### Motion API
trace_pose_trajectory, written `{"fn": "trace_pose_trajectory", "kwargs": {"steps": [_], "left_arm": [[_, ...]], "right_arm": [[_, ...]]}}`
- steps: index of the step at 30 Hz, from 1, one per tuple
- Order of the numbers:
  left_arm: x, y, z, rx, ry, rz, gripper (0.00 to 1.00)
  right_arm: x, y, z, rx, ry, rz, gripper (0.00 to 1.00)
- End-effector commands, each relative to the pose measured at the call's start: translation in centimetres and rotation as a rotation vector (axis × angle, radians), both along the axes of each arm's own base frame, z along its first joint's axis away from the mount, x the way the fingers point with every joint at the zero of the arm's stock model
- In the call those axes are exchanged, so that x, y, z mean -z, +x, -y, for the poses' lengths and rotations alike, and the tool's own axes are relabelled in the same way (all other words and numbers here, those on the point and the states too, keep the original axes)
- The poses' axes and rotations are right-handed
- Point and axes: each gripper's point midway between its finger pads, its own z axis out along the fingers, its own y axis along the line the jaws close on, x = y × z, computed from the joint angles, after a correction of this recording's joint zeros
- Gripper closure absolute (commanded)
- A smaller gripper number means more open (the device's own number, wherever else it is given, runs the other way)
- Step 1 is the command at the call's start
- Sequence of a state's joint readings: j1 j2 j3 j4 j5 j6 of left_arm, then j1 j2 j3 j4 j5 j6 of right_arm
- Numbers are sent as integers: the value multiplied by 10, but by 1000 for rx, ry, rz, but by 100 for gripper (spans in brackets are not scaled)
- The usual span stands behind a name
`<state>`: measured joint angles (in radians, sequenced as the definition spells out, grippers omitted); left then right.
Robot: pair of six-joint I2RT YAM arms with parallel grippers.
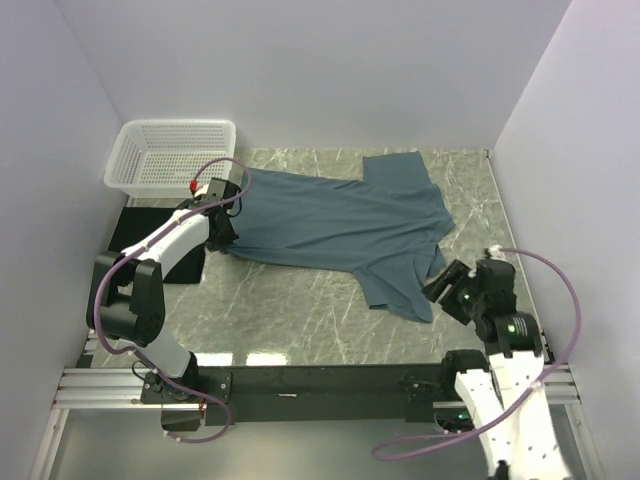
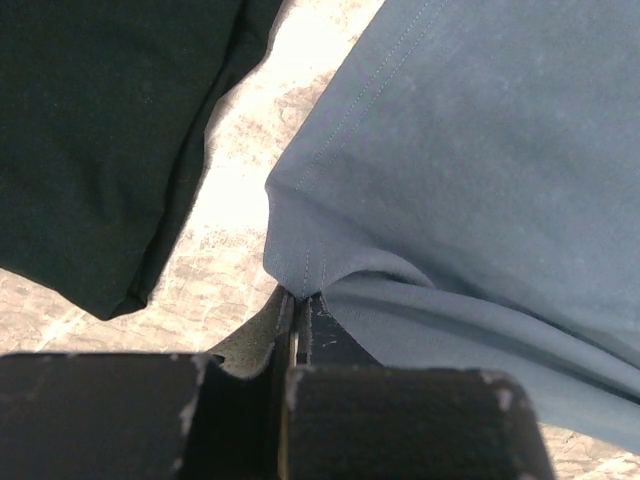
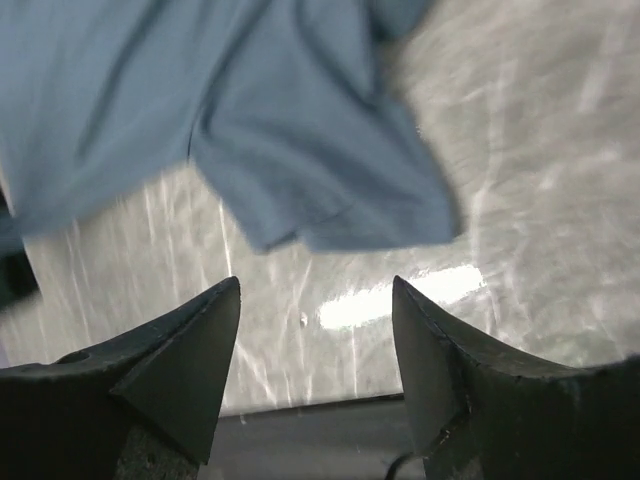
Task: Fold and stack the t-shirts
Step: Flatten the tshirt out
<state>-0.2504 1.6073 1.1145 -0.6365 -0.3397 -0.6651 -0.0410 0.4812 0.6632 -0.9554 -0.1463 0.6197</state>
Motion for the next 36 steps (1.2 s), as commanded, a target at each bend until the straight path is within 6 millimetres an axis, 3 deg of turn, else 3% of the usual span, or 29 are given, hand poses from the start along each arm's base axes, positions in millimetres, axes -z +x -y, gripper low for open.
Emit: {"fn": "trace_pose_trajectory", "kwargs": {"steps": [1, 3, 5, 6, 8, 11, 20, 26, 31, 34, 36], "left_arm": [[-6, -1, -8, -1, 30, 15, 99], [-7, -1, -9, -3, 34, 20, 99], [-9, 0, -9, -3, 35, 25, 99], [-8, -1, -10, -5, 38, 23, 99], [-8, -1, -10, -5, 38, 21, 99], [-8, -1, -11, -7, 41, 22, 99], [-8, -1, -12, -9, 48, 23, 99], [-9, -1, -12, -7, 50, 21, 99], [-10, -1, -12, -7, 51, 25, 99], [-10, -1, -12, -6, 49, 26, 99], [-11, -1, -12, -6, 50, 29, 99]], "right_arm": [[1, 13, -23, -156, -23, -11, 32], [4, 20, -45, -261, -45, -26, 35], [3, 33, -53, -279, -94, -21, 37], [14, 31, -69, -352, -122, -67, 39], [16, 43, -75, -365, -199, -58, 41], [39, 51, -94, -441, -314, -124, 47], [72, 59, -146, -629, -555, -195, 52], [102, 54, -156, -694, -649, -276, 58], [114, 47, -156, -714, -715, -319, 66], [118, 45, -154, -720, -743, -336, 77], [119, 45, -154, -721, -751, -343, 90]]}}
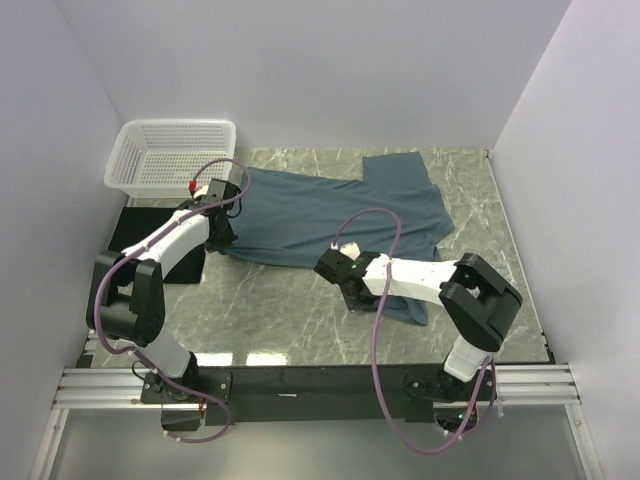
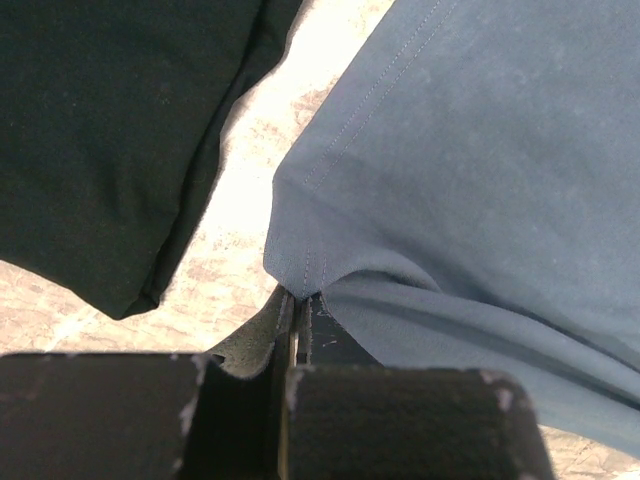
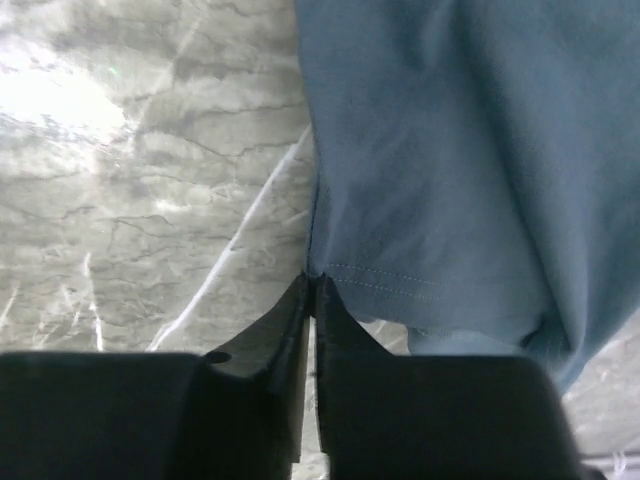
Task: Fold and stack the t-shirts
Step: Flatten the tshirt out
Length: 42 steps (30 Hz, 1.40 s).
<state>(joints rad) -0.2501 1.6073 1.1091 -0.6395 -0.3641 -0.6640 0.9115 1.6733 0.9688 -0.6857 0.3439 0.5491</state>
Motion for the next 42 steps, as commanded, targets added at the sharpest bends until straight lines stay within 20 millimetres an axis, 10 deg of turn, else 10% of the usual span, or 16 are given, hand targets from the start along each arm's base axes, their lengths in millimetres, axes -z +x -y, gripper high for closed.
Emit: {"fn": "trace_pose_trajectory", "kwargs": {"steps": [1, 13, 20, 31, 42], "left_arm": [[-11, 1, -7, 3, 27, 29, 99], [-10, 0, -7, 6, 27, 25, 99], [-10, 0, -7, 8, 25, 24, 99], [-12, 0, -6, 10, 23, 28, 99], [-10, 0, -7, 8, 29, 23, 99]], "right_arm": [[-12, 6, -3, -7, -37, 39, 95], [-48, -37, -71, -113, 190, -174, 96], [-51, -57, -94, -201, 341, -259, 53], [-66, -48, -11, 37, 348, -115, 51], [-48, -57, 10, -69, 157, -134, 52]]}}
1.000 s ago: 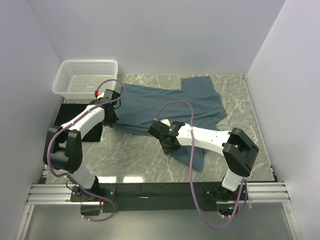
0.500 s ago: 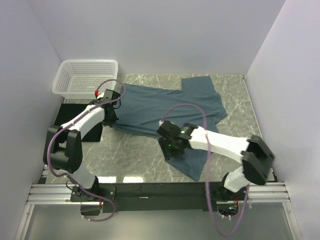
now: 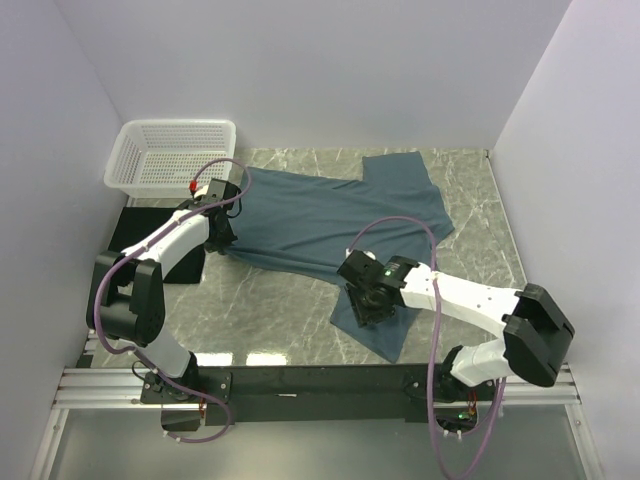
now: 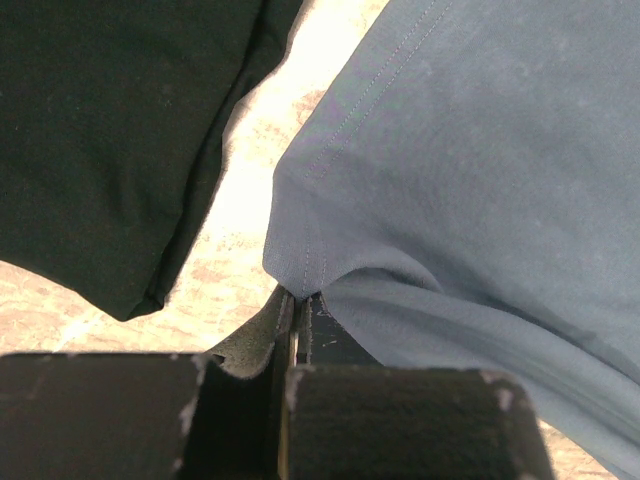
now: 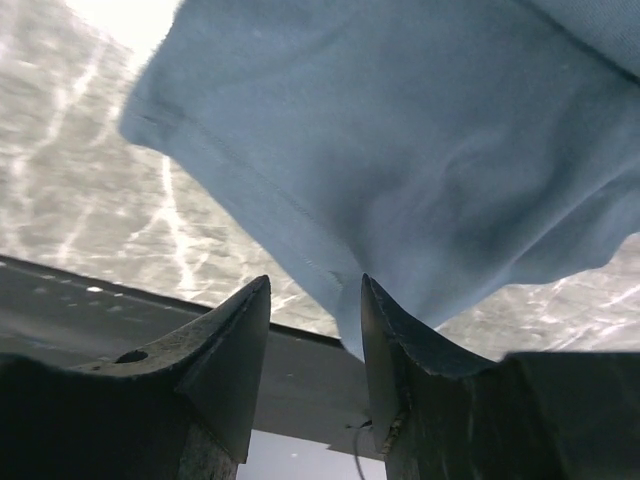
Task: Fold and stack the t-shirts
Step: Flatten the tshirt out
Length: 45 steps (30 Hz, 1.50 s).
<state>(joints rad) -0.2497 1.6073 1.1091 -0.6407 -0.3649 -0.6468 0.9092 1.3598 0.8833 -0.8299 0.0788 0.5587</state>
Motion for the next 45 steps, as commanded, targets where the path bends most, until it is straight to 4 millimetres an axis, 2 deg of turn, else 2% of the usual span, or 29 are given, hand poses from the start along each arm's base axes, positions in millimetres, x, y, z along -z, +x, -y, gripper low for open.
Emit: {"fn": "trace_pose_trajectory", "kwargs": {"steps": [1, 4, 10, 15, 18, 22, 28, 32, 36, 38, 39, 40, 43, 44, 45], "left_arm": [[-10, 1, -6, -4, 19, 28, 99], [-9, 1, -6, -4, 20, 25, 99], [-8, 0, -7, -5, 22, 20, 99], [-8, 0, -7, -5, 22, 20, 99], [-8, 0, -6, -3, 22, 19, 99], [-7, 0, -6, -1, 22, 17, 99], [-8, 1, -6, -1, 21, 19, 99], [-6, -1, -6, 3, 22, 12, 99], [-5, 0, -4, 7, 17, 9, 99], [-6, 0, -5, 6, 18, 11, 99], [-6, 0, -5, 5, 18, 11, 99], [-6, 0, -5, 6, 18, 11, 99], [-7, 0, -5, 6, 17, 15, 99], [-7, 0, -5, 5, 18, 14, 99], [-7, -1, -5, 6, 18, 14, 99]], "right_arm": [[-1, 2, 8, -42, -78, 19, 52], [5, -2, 7, -70, -106, 7, 51], [17, 3, 2, -72, -129, 14, 54], [25, 4, 7, -81, -180, 12, 57], [25, 4, 6, -90, -175, 9, 69], [21, -1, -3, -131, -141, -9, 91], [13, -16, -18, -195, -47, -71, 95], [13, -29, -29, -247, 25, -131, 93], [1, -41, -43, -299, 125, -184, 83], [-10, -31, -44, -268, 162, -147, 73], [-13, -25, -41, -242, 173, -131, 62], [-16, -10, -35, -169, 184, -107, 57], [-19, 16, -7, 6, 172, -36, 53], [-21, 29, 12, 106, 176, -8, 50], [-20, 34, 22, 159, 168, 9, 44]]}}
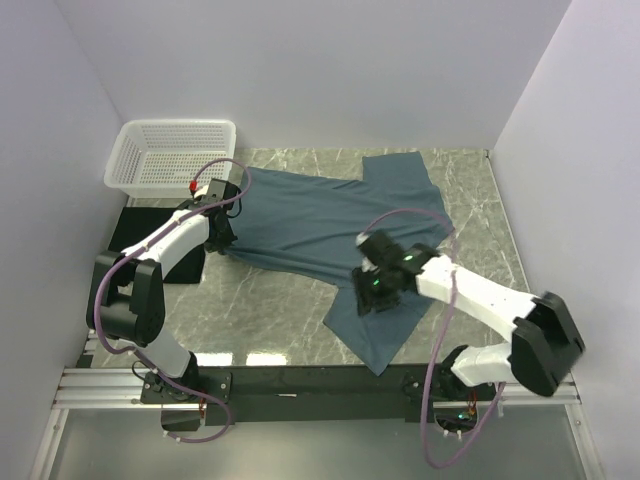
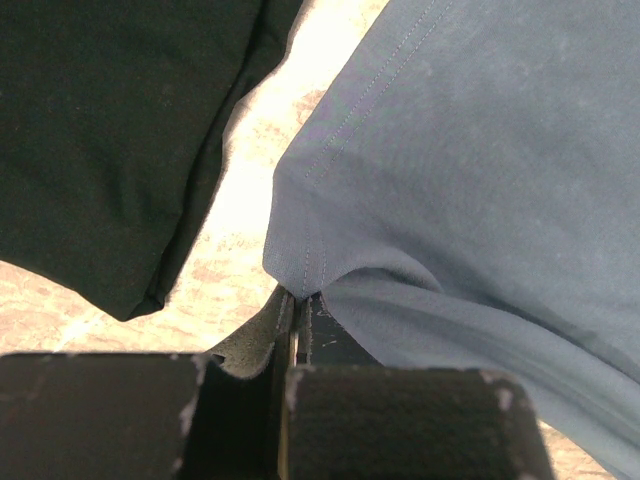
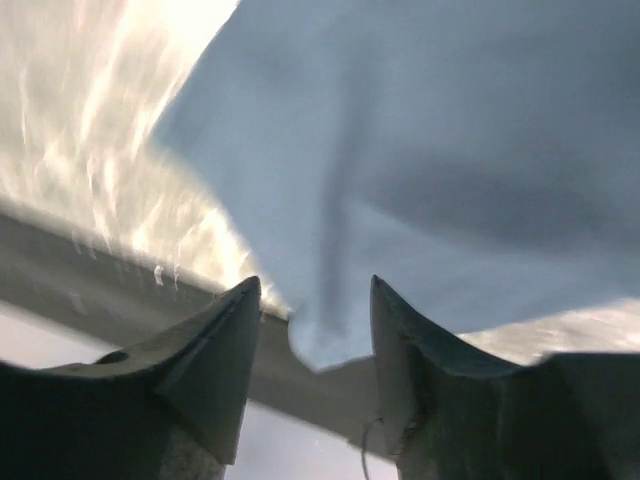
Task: Fold and stack the t-shirts
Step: Flatten the tshirt out
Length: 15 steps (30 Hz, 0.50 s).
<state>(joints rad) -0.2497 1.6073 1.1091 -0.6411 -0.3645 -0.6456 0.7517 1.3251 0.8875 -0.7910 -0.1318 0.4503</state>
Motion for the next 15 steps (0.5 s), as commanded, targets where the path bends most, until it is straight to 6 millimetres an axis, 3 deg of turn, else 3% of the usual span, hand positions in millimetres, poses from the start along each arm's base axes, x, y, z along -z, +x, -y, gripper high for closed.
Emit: {"fn": "trace_pose_trajectory", "kwargs": {"steps": [1, 2, 5, 6, 10, 15], "left_arm": [[-8, 0, -5, 4, 16, 16, 99], [-8, -1, -5, 5, 17, 16, 99], [-10, 0, -5, 4, 14, 23, 99], [-10, 0, -5, 5, 12, 23, 99], [-10, 0, -4, 6, 9, 24, 99], [-13, 0, -5, 3, 13, 31, 99]], "right_arm": [[-5, 30, 40, 252, -19, 83, 41], [-2, 35, 60, 343, -25, 92, 40], [6, 42, 88, 505, -24, 105, 39], [6, 54, 101, 595, -6, 125, 41], [12, 75, 116, 721, 77, 149, 48], [39, 94, 145, 873, 74, 136, 50]]}}
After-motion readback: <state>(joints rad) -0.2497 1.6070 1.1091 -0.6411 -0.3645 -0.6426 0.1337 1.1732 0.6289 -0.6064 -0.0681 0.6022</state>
